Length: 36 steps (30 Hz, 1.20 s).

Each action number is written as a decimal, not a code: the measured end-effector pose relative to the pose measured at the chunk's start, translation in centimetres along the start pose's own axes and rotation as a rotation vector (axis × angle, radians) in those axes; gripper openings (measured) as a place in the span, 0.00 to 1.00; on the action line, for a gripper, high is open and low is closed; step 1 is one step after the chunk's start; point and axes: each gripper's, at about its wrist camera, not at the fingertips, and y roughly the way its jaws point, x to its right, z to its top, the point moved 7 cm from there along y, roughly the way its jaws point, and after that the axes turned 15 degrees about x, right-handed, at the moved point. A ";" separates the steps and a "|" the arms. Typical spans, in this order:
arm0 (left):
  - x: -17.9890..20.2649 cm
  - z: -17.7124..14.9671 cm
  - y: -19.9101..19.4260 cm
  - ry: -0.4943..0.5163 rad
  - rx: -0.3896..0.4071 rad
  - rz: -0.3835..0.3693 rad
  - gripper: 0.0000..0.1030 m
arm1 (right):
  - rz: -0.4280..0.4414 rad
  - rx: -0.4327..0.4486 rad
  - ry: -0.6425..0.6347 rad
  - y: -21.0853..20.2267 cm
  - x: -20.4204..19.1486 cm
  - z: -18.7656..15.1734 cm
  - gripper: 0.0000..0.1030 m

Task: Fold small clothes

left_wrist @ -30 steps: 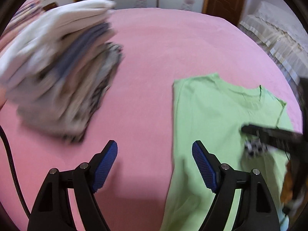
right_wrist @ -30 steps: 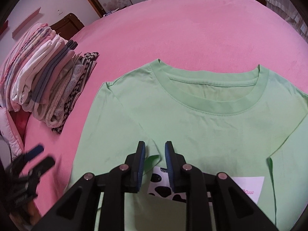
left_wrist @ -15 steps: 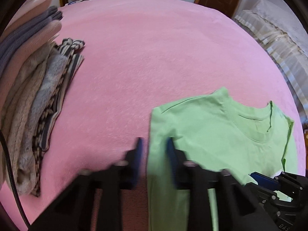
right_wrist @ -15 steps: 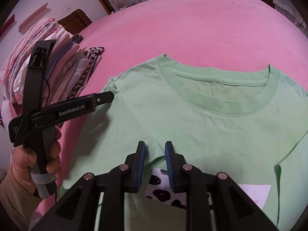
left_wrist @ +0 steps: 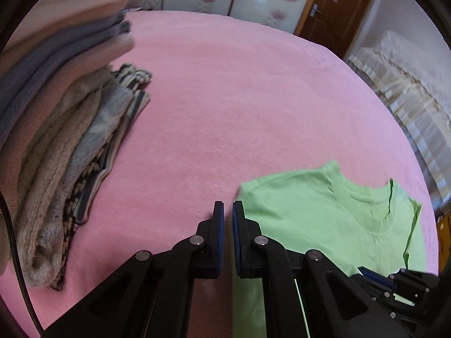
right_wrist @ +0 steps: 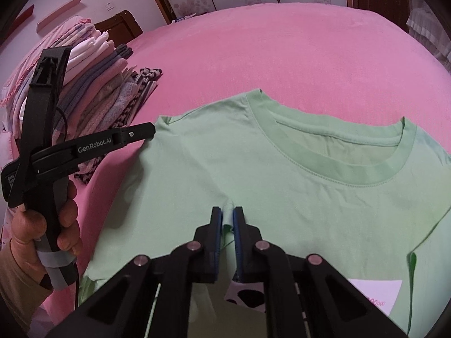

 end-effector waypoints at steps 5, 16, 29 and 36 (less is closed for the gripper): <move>-2.2 -0.7 1.0 -0.026 -0.040 0.023 0.04 | -0.031 -0.005 -0.030 1.1 -0.2 -0.2 0.06; 0.1 1.5 -0.2 -0.032 -0.016 -0.074 0.37 | -0.011 -0.001 -0.004 0.4 0.2 -0.3 0.07; 2.0 1.0 0.9 0.103 -0.022 0.012 0.53 | 0.004 -0.010 -0.038 -0.5 0.1 -0.8 0.08; 2.3 0.8 1.5 0.150 -0.036 0.027 0.06 | 0.019 0.000 -0.042 -0.1 -0.1 -0.8 0.15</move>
